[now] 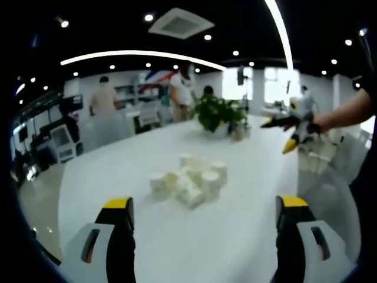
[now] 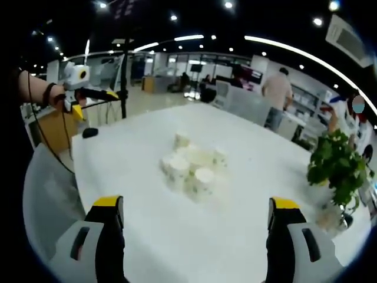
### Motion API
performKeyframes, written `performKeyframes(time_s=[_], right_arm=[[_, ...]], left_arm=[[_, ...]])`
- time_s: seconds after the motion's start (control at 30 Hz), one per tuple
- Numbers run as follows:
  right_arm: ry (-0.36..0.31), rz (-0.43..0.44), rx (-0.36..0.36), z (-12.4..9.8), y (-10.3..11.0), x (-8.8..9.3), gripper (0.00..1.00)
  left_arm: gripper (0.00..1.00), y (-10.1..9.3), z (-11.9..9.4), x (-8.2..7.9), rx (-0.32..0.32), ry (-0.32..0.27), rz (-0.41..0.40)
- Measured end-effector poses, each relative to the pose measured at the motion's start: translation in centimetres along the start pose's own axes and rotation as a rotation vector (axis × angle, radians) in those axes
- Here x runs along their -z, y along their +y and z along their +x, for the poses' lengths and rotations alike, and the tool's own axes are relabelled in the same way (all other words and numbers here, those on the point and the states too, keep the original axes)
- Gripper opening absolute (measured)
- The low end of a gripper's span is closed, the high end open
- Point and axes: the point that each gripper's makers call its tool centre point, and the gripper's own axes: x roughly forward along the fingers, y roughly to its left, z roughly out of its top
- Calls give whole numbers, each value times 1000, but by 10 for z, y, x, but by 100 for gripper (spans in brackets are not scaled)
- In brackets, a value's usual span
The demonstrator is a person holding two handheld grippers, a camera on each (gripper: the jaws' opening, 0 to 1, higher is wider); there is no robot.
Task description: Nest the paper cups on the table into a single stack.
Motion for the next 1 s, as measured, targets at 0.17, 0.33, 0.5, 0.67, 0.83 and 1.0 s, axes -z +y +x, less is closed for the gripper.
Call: performKeyframes(time_s=[0.17, 0.33, 0.5, 0.67, 0.83, 1.0], right_arm=[[3, 5, 1, 0, 0, 1, 100], [0, -2, 6, 0, -1, 0, 100], [2, 1, 9, 0, -1, 0, 100], [14, 5, 8, 1, 2, 5, 100], [16, -7, 9, 0, 7, 4, 100], [10, -26, 12, 0, 8, 3, 100]], left_arm=[[99, -1, 1, 1, 5, 3, 1], [99, -1, 1, 0, 8, 1, -5], [99, -1, 1, 0, 11, 2, 4], [99, -2, 3, 1, 16, 5, -4], [99, -5, 8, -1, 42, 1, 6], [99, -7, 9, -4, 49, -9, 9]])
